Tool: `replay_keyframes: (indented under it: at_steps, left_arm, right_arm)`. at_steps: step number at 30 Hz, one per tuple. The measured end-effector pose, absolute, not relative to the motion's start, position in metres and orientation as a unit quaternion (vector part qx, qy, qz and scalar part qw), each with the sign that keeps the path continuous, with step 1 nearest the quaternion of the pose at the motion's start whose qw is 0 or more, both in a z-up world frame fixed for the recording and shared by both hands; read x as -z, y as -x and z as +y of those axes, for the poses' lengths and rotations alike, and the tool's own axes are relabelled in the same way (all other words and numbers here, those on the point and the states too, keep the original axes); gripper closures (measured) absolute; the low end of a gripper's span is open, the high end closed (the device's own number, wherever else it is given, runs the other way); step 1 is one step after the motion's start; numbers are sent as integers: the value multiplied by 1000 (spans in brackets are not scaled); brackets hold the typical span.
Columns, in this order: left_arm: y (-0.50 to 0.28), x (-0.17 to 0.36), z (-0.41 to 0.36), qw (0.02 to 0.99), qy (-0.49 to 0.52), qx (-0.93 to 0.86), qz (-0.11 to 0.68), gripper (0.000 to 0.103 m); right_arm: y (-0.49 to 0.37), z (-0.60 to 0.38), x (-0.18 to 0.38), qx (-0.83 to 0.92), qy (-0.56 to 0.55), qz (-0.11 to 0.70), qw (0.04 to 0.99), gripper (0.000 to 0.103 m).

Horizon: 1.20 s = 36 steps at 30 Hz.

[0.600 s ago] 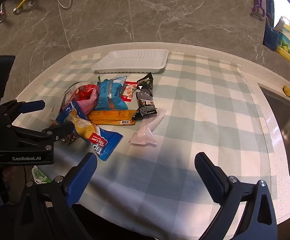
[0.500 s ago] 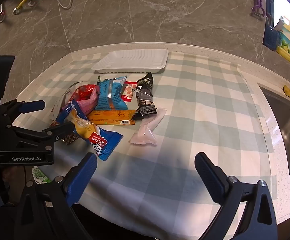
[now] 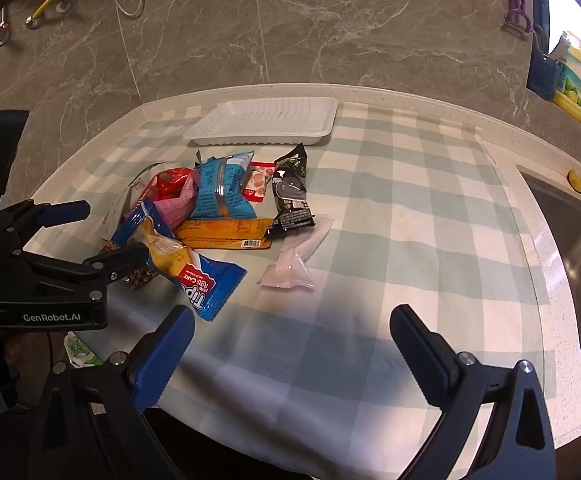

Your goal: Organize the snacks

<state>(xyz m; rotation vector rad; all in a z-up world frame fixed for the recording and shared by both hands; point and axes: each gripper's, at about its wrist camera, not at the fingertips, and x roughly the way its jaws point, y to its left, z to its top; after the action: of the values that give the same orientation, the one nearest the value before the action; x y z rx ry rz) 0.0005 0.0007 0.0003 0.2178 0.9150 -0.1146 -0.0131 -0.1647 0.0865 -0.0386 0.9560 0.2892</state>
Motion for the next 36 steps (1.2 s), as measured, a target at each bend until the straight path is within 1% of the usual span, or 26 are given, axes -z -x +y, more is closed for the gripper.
replay_keyframes:
  at_steps: [36]
  left_arm:
    - [-1, 7, -2, 890, -102, 56, 441, 2]
  right_arm:
    - [14, -159, -85, -138, 20, 460, 877, 3]
